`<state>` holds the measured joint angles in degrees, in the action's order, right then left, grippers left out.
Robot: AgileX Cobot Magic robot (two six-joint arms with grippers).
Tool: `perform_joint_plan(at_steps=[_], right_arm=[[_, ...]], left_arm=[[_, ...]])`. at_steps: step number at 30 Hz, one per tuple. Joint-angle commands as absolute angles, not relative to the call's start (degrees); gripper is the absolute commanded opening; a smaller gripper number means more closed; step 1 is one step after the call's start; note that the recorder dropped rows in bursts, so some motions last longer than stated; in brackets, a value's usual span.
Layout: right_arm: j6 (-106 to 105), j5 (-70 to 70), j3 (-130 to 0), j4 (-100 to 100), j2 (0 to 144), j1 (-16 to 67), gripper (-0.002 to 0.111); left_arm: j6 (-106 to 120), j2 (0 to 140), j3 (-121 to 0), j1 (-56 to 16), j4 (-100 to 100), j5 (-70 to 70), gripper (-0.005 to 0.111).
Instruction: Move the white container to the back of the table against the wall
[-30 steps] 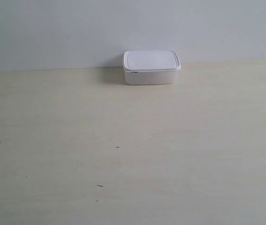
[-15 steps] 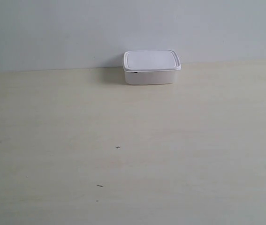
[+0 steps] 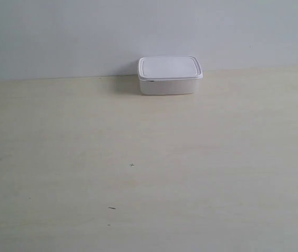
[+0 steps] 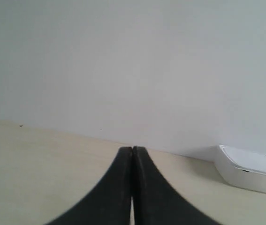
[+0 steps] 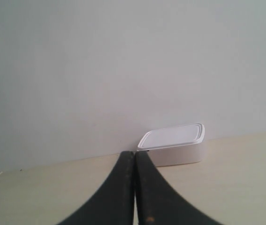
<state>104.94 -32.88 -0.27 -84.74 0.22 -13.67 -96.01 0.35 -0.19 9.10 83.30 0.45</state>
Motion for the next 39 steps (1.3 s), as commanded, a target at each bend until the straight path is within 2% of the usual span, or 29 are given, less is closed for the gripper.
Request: perform_joint_plan(at_steps=[1,6,10,31,39], right_arm=[[105.0,-32.7,0.0,-84.7,0.0,-14.1,0.0],[105.0,-32.7,0.0,-84.7,0.0,-14.1,0.0],[105.0,-32.7,0.0,-84.7,0.0,-14.1,0.0],[105.0,-32.8,0.0,-84.7,0.0,-14.1,0.0],[105.0,-32.8,0.0,-84.7,0.0,-14.1,0.0]], left_arm=[[-69.4,0.0,0.0,9.4,61.7,-2.0,0.0],[-38.3,0.0,0.0,9.4,37.4,-4.2,0.0],[-27.6,0.0,0.0,9.4,31.8,-4.0,0.0],[-34.3,0.0,0.0,9.4,24.2,17.7,0.0],[-22.7,0.0,0.0,9.4,24.2,22.2,0.0]])
